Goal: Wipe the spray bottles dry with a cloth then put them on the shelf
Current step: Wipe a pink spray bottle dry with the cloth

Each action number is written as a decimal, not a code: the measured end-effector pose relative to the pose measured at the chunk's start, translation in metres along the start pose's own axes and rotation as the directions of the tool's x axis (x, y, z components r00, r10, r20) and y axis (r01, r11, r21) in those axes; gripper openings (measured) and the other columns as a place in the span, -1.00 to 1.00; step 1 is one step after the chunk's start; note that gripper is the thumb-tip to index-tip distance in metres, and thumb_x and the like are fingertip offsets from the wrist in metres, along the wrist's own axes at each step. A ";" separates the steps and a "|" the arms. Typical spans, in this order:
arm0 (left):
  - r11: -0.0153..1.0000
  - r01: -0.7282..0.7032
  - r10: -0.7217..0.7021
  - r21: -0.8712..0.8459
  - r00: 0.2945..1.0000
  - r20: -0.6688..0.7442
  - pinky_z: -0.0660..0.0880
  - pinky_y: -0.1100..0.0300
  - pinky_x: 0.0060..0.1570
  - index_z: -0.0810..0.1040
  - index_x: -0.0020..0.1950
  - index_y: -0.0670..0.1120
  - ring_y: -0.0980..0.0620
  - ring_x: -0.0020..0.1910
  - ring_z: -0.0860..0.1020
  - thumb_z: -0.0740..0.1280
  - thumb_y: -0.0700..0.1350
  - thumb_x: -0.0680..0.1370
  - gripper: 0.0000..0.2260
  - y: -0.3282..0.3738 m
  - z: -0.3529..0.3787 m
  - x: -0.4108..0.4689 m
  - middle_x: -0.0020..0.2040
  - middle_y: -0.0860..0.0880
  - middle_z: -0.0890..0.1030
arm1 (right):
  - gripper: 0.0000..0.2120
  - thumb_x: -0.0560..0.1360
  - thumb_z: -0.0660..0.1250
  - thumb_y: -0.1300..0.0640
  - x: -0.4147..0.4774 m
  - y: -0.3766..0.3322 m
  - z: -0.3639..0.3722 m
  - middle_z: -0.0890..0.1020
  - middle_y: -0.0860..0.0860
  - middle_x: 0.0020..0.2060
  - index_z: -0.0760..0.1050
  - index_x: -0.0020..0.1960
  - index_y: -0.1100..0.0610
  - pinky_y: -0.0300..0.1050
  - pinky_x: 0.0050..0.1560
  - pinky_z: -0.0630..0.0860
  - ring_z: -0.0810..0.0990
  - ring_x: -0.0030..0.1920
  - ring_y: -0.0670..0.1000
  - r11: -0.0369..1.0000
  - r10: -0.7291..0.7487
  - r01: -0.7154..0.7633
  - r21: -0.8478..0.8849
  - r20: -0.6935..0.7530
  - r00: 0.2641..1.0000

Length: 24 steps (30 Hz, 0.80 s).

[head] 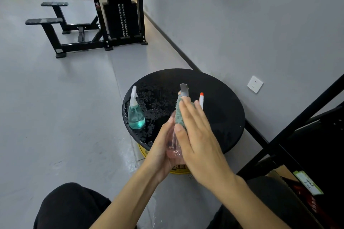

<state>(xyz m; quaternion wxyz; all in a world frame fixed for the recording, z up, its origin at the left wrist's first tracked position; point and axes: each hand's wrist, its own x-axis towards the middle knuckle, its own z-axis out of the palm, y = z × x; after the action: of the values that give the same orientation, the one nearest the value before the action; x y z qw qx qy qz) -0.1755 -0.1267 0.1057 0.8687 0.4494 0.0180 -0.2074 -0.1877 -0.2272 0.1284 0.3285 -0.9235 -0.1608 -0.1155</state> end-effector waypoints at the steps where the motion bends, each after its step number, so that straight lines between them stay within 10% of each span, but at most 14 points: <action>1: 0.999 -0.005 0.005 -0.034 1.000 -0.004 0.46 0.35 -0.54 0.57 0.15 -0.01 0.19 -0.42 0.60 0.11 0.12 0.59 -0.66 0.002 0.002 -0.001 -0.31 0.06 0.66 | -0.46 0.61 -0.14 -0.10 -0.006 -0.002 0.004 -0.12 -0.24 0.54 -0.08 0.57 -0.04 -0.05 0.52 -0.05 -0.25 0.51 -0.20 0.999 -0.011 0.011 -0.038 0.005 1.000; 12: 0.999 0.043 -0.046 -0.033 0.994 -0.100 0.51 -0.08 -0.02 0.70 -0.02 0.05 -0.06 -0.10 0.62 0.22 0.22 0.46 -0.63 -0.005 -0.005 -0.002 -0.06 -0.06 0.66 | -0.54 0.66 -0.04 -0.01 0.015 0.002 -0.006 0.02 -0.25 0.53 0.03 0.55 -0.06 -0.16 0.53 -0.06 -0.17 0.49 -0.30 0.988 0.080 -0.087 0.130 0.057 0.995; 24: 0.999 -0.006 0.003 -0.048 0.998 -0.061 0.57 0.12 -0.37 0.72 -0.18 0.04 0.05 -0.32 0.65 0.21 0.15 0.48 -0.67 0.003 -0.006 -0.003 -0.26 0.00 0.68 | -0.54 0.67 -0.01 0.06 0.011 0.005 -0.002 0.00 -0.25 0.53 0.02 0.55 -0.04 -0.34 0.47 -0.11 -0.16 0.50 -0.29 0.980 0.037 -0.039 0.193 0.010 0.999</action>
<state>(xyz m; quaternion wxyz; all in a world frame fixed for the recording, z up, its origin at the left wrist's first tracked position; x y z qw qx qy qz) -0.1758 -0.1195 0.1049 0.8789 0.4344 0.0483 -0.1910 -0.1763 -0.2298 0.1304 0.4183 -0.8905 -0.1547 -0.0899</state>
